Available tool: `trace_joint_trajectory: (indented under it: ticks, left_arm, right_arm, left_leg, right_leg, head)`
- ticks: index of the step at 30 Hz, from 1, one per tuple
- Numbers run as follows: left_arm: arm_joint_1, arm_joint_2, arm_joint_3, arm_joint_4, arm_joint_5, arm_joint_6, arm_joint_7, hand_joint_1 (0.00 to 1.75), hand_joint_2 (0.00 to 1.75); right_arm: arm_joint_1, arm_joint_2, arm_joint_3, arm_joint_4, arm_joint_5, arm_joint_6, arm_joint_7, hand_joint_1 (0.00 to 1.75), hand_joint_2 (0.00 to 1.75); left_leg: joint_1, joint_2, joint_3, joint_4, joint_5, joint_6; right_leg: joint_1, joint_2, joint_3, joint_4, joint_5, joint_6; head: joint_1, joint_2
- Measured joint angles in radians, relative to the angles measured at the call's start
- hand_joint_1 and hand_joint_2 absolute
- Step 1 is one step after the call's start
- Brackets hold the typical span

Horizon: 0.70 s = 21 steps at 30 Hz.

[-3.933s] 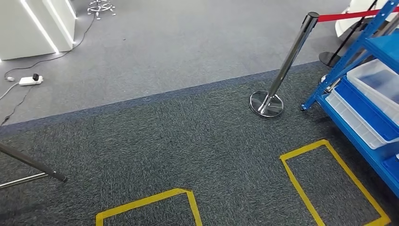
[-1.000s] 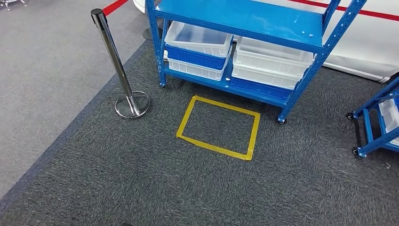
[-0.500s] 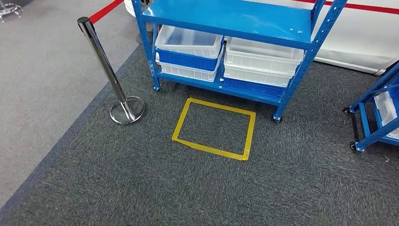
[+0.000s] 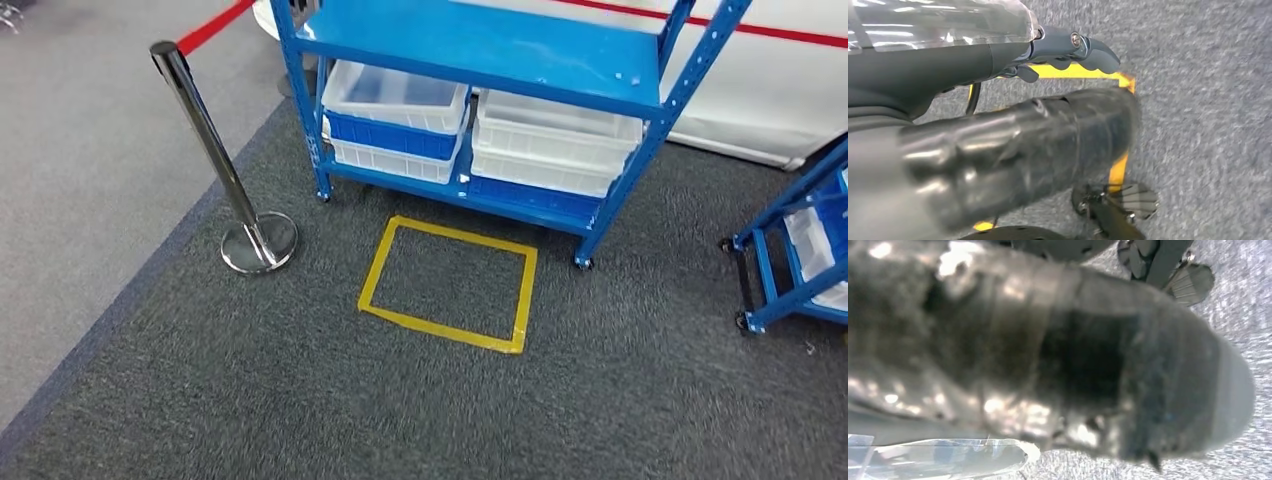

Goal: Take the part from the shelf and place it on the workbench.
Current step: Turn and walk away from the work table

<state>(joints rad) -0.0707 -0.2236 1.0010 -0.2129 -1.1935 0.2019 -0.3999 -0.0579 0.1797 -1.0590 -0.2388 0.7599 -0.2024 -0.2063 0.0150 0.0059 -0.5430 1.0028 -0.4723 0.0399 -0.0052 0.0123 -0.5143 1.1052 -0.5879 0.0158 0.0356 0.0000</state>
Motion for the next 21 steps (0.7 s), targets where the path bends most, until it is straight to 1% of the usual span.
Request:
trace_joint_trajectory:
  ticks: [2, 3, 4, 5, 6, 7, 8, 9, 11, 12, 13, 14, 15, 16, 17, 18, 19, 20, 21]
  left_arm:
    - [-0.002, 0.000, 0.000, 0.000, 0.000, 0.000, 0.000, 0.00, 0.00]
    - [-0.002, 0.000, 0.000, 0.000, -0.001, 0.000, 0.000, 0.00, 0.00]
    - [-0.001, 0.000, 0.000, 0.000, -0.001, 0.000, 0.000, 0.00, 0.00]
    - [0.000, 0.000, 0.000, 0.000, -0.001, 0.000, 0.000, 0.00, 0.00]
    - [0.001, -0.001, 0.000, 0.000, -0.001, 0.000, 0.000, 0.00, 0.00]
    - [0.002, -0.001, 0.000, 0.000, -0.001, 0.000, 0.001, 0.00, 0.00]
    - [0.002, -0.002, 0.000, 0.000, -0.001, 0.000, 0.001, 0.00, 0.00]
    - [0.001, -0.002, 0.000, 0.000, -0.001, 0.000, 0.001, 0.00, 0.00]
    - [-0.003, -0.003, 0.000, 0.000, -0.001, 0.000, 0.002, 0.00, 0.00]
    - [-0.005, -0.003, 0.000, 0.000, -0.001, 0.000, 0.002, 0.00, 0.00]
    - [-0.005, -0.003, 0.000, 0.000, -0.001, 0.000, 0.002, 0.00, 0.00]
    - [-0.006, -0.003, 0.000, 0.000, -0.001, 0.000, 0.002, 0.00, 0.00]
    - [-0.006, -0.003, 0.000, 0.000, -0.001, 0.000, 0.002, 0.00, 0.00]
    - [-0.006, -0.003, 0.000, 0.000, -0.001, 0.000, 0.002, 0.00, 0.00]
    - [-0.006, -0.003, 0.000, 0.000, -0.001, 0.000, 0.002, 0.00, 0.00]
    - [-0.005, -0.003, 0.000, 0.000, -0.001, 0.000, 0.002, 0.00, 0.00]
    - [-0.004, -0.003, 0.000, 0.000, -0.001, 0.000, 0.002, 0.00, 0.00]
    - [-0.002, -0.003, 0.000, 0.000, -0.001, 0.000, 0.003, 0.00, 0.00]
    - [-0.001, -0.003, 0.000, 0.000, -0.001, 0.000, 0.003, 0.00, 0.00]
  right_arm:
    - [0.000, 0.000, 0.000, 0.000, 0.000, 0.001, 0.000, 0.00, 0.00]
    - [0.000, 0.000, 0.000, 0.000, 0.000, 0.001, 0.000, 0.00, 0.00]
    - [0.000, 0.000, 0.000, 0.000, 0.001, 0.002, 0.000, 0.00, 0.00]
    - [0.002, 0.000, 0.000, 0.000, 0.001, 0.003, 0.000, 0.00, 0.00]
    - [0.003, 0.000, 0.000, 0.000, 0.002, 0.004, 0.000, 0.00, 0.00]
    - [0.005, -0.001, 0.000, 0.000, 0.002, 0.004, 0.000, 0.00, 0.00]
    - [0.006, -0.001, 0.000, 0.000, 0.003, 0.004, 0.000, 0.00, 0.00]
    - [0.006, -0.001, 0.000, 0.000, 0.003, 0.004, 0.000, 0.00, 0.00]
    - [0.005, -0.002, 0.000, 0.000, 0.004, 0.003, 0.000, 0.00, 0.00]
    - [0.005, -0.002, 0.000, 0.000, 0.004, 0.003, 0.000, 0.00, 0.00]
    - [0.006, -0.002, 0.000, 0.000, 0.004, 0.002, 0.000, 0.00, 0.00]
    - [0.006, -0.002, 0.000, 0.000, 0.004, 0.002, 0.000, 0.00, 0.00]
    - [0.006, -0.003, 0.000, 0.000, 0.004, 0.001, 0.000, 0.00, 0.00]
    - [0.005, -0.003, 0.000, 0.000, 0.005, 0.000, 0.000, 0.00, 0.00]
    - [0.005, -0.003, 0.000, 0.000, 0.005, 0.000, 0.000, 0.00, 0.00]
    - [0.004, -0.003, 0.000, 0.000, 0.005, 0.000, 0.000, 0.00, 0.00]
    - [0.005, -0.003, 0.000, 0.000, 0.005, 0.000, 0.000, 0.00, 0.00]
    - [0.005, -0.003, 0.000, 0.000, 0.005, 0.000, 0.000, 0.00, 0.00]
    - [0.005, -0.003, 0.000, 0.000, 0.005, 0.000, 0.000, 0.00, 0.00]
  left_leg:
    - [0.000, 0.001, 0.007, -0.001, -0.007, 0.004]
    - [0.000, 0.001, 0.011, -0.001, -0.012, 0.003]
    - [0.000, 0.001, 0.018, -0.001, -0.018, 0.002]
    - [0.001, 0.001, 0.027, -0.001, -0.026, 0.000]
    - [0.002, 0.001, 0.039, -0.001, -0.034, -0.004]
    - [0.002, 0.001, 0.048, -0.001, -0.041, -0.008]
    - [0.002, 0.001, 0.055, -0.001, -0.048, -0.013]
    - [0.002, 0.002, 0.058, -0.001, -0.053, -0.019]
    - [0.000, 0.005, 0.063, 0.003, -0.058, -0.033]
    - [0.000, 0.005, 0.064, 0.006, -0.061, -0.039]
    - [0.001, 0.005, 0.066, 0.016, -0.066, -0.045]
    - [0.002, 0.004, 0.058, 0.038, -0.078, -0.049]
    - [0.003, 0.004, 0.036, 0.081, -0.098, -0.051]
    - [0.004, 0.003, 0.003, 0.139, -0.121, -0.053]
    - [0.004, 0.003, -0.037, 0.202, -0.144, -0.053]
    - [0.004, 0.003, -0.074, 0.252, -0.158, -0.052]
    - [0.003, 0.003, -0.096, 0.271, -0.153, -0.051]
    - [0.003, 0.003, -0.103, 0.257, -0.129, -0.049]
    - [0.002, 0.003, -0.093, 0.211, -0.087, -0.045]
  right_leg:
    - [-0.004, -0.001, -0.079, 0.122, -0.051, 0.008]
    - [-0.006, -0.002, -0.115, 0.167, -0.060, 0.012]
    - [-0.008, -0.003, -0.137, 0.180, -0.048, 0.014]
    - [-0.009, -0.004, -0.139, 0.155, -0.013, 0.014]
    - [-0.011, -0.006, -0.125, 0.098, 0.039, 0.014]
    - [-0.010, -0.009, -0.106, 0.036, 0.083, 0.011]
    - [-0.006, -0.012, -0.093, -0.019, 0.106, 0.008]
    - [-0.003, -0.015, -0.085, -0.051, 0.118, 0.001]
    - [0.003, -0.015, -0.084, -0.067, 0.113, -0.014]
    - [0.001, -0.014, -0.077, -0.068, 0.118, -0.022]
    - [-0.001, -0.012, -0.070, -0.072, 0.117, -0.027]
    - [-0.002, -0.012, -0.062, -0.074, 0.115, -0.032]
    - [-0.003, -0.012, -0.056, -0.076, 0.112, -0.037]
    - [-0.002, -0.012, -0.051, -0.076, 0.108, -0.042]
    - [0.000, -0.011, -0.049, -0.076, 0.104, -0.046]
    - [0.002, -0.010, -0.045, -0.076, 0.100, -0.049]
    - [0.004, -0.008, -0.039, -0.076, 0.096, -0.051]
    - [0.006, -0.006, -0.033, -0.076, 0.090, -0.051]
    - [0.008, -0.005, -0.024, -0.076, 0.085, -0.051]
  head:
    - [0.001, 0.000]
    - [0.001, 0.000]
    - [0.001, 0.000]
    - [0.001, 0.000]
    - [0.001, 0.000]
    - [0.001, 0.000]
    - [0.002, 0.000]
    - [0.002, 0.000]
    - [0.003, 0.000]
    - [0.002, 0.000]
    - [0.003, 0.000]
    - [0.002, 0.000]
    - [0.001, 0.000]
    - [0.001, 0.000]
    - [0.000, 0.000]
    - [0.000, 0.000]
    - [0.000, 0.000]
    - [0.000, 0.000]
    - [0.000, 0.000]
